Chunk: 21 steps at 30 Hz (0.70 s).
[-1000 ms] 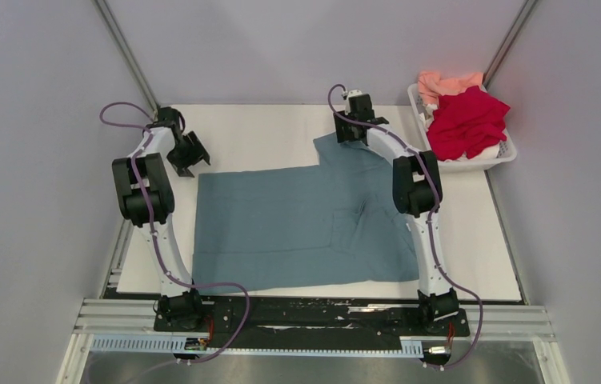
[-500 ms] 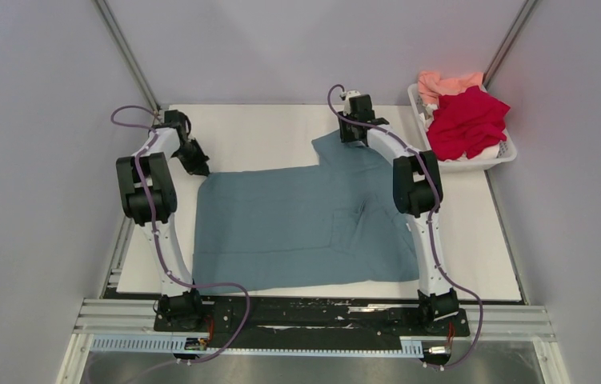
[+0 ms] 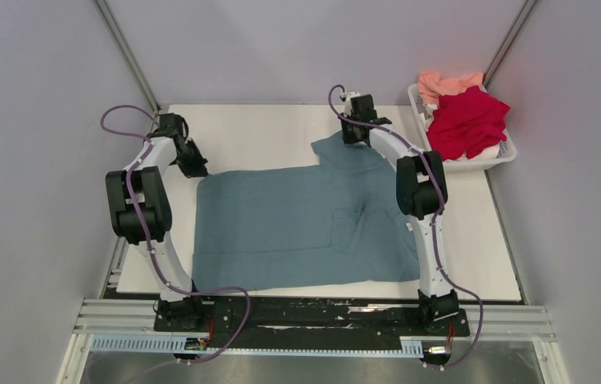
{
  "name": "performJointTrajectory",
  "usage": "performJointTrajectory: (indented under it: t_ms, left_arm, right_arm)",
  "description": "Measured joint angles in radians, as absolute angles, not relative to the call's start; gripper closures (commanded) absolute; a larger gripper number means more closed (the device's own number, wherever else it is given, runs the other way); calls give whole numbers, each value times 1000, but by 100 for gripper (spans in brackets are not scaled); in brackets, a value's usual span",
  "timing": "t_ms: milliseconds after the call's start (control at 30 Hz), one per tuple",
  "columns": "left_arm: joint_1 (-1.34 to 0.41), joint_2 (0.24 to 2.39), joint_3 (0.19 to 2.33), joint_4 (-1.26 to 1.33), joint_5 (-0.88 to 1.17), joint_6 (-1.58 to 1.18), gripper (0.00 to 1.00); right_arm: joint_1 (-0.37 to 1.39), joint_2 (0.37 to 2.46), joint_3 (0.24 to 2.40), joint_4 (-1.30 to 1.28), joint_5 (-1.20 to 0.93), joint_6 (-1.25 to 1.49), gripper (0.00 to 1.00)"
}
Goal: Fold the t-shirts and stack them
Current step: Grab the side of the flattened tshirt furthest away from the robot with both arms, then fold the other side of the tshirt into a rectangle
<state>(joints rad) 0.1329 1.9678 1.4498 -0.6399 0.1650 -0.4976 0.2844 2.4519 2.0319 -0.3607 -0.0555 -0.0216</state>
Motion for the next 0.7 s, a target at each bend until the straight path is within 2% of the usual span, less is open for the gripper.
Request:
performJointTrajectory:
  t_ms: [133, 467, 700]
  left_arm:
    - [131, 1866, 1386, -586, 157, -511, 100]
    - [102, 1686, 1148, -486, 148, -560, 100]
    - [84, 1505, 959, -462, 113, -603, 100]
  right_arm:
    - [284, 2357, 1938, -362, -73, -52, 100]
    - [293, 1914, 1549, -358, -148, -111, 100]
    - [383, 1655, 1305, -386, -81, -106, 100]
